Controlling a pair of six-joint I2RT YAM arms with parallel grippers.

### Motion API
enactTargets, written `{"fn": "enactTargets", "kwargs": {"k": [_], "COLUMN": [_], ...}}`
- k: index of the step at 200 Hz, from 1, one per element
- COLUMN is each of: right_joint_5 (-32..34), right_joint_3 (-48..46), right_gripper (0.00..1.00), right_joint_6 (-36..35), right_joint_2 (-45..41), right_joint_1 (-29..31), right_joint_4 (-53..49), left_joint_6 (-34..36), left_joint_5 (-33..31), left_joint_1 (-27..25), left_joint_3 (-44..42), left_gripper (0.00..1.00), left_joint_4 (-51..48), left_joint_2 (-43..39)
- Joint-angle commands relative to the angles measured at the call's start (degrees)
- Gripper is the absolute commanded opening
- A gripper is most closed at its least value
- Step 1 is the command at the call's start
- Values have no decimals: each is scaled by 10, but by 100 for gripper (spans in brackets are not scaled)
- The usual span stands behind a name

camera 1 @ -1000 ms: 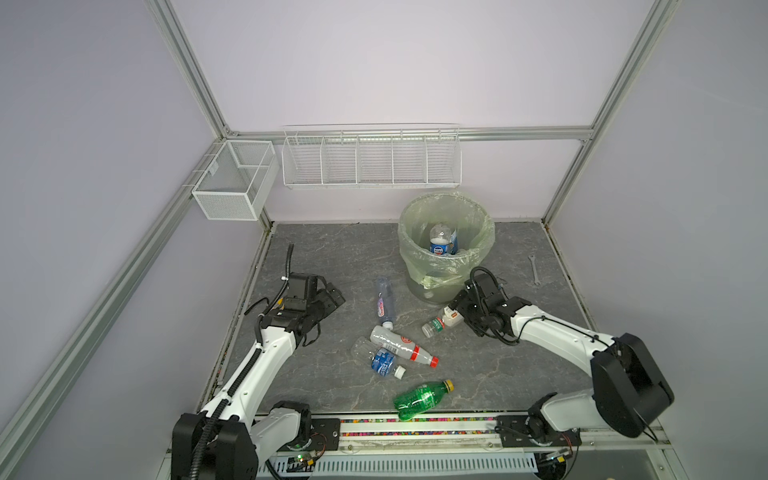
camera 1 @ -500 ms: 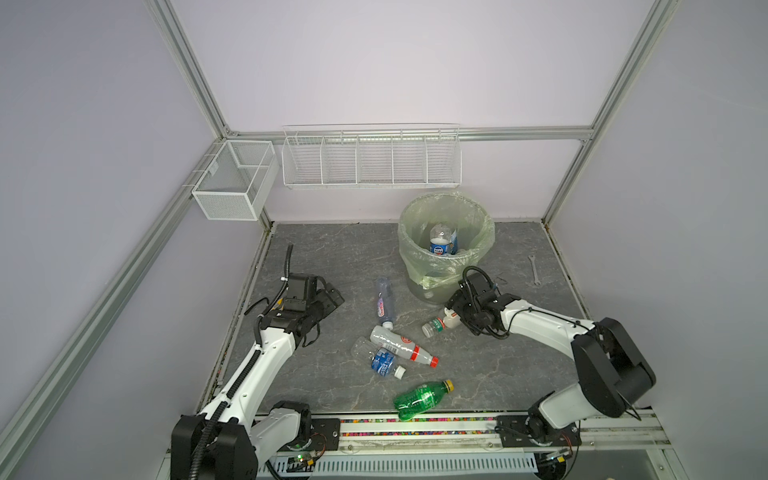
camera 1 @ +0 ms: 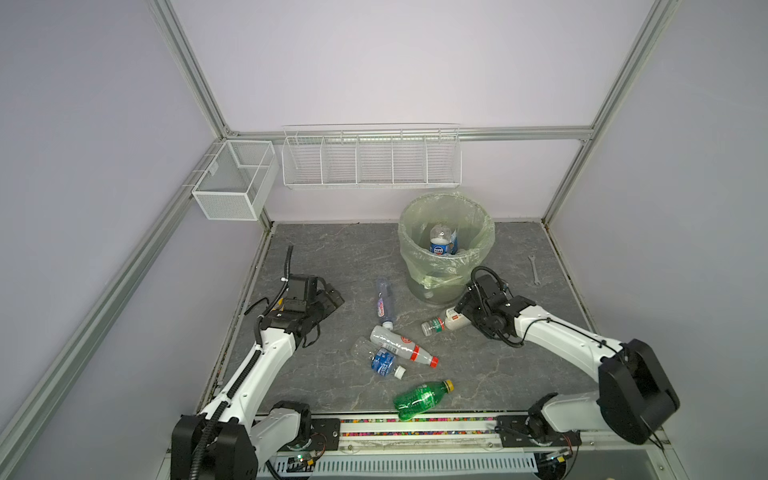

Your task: Throw the plastic bottles in the bin

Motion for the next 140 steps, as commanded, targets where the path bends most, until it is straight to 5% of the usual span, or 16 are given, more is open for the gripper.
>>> {"fn": "enactTargets", "kwargs": {"k": [1, 140], "right_joint_5": [11, -51], "right_joint_3": [-18, 37], "right_gripper": [90, 89], "right_joint_6": [0, 104], "right_joint_2": [-32, 100], "right_joint_1": [3, 19], "right_joint_4": [-42, 65], "left_joint_6": [-2, 2], "left_joint_5": [-10, -17], "left_joint_1": [4, 4], "left_joint_3": [-6, -12], "left_gripper": [100, 100], "left_joint_4": [0, -6], "left_joint_2": [-10, -33]}}
